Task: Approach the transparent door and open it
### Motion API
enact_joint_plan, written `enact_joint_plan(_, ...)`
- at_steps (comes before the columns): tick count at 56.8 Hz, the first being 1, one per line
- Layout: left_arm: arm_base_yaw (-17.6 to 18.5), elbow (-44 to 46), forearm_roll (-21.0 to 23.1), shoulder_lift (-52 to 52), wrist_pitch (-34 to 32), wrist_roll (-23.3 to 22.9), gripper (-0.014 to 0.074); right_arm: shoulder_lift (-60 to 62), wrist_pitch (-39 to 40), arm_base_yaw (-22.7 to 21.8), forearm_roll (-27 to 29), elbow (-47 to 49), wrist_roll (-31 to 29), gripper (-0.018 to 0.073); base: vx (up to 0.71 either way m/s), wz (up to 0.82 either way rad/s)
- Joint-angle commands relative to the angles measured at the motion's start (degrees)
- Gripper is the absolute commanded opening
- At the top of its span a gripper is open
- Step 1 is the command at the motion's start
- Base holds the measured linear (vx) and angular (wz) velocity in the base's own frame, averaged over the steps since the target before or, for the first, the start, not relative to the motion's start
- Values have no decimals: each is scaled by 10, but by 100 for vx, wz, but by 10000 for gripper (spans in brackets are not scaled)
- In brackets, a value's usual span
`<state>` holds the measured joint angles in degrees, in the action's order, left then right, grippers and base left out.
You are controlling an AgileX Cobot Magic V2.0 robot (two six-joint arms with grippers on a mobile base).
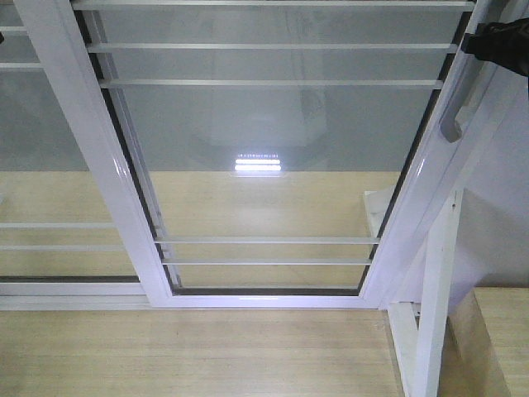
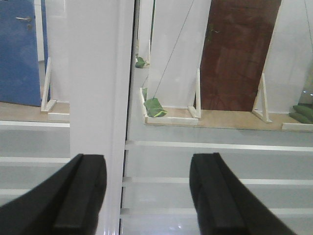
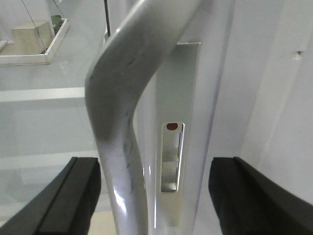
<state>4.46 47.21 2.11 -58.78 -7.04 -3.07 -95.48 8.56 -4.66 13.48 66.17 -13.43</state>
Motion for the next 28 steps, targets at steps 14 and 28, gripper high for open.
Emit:
enact_joint_plan(14, 1, 23, 1, 8, -47, -2, 503, -35, 49, 0, -3, 85, 33, 470, 0, 0)
enact_joint_plan(28, 1, 23, 1, 8, -43, -2, 503, -35, 53, 5, -3, 86, 42, 141, 0, 0)
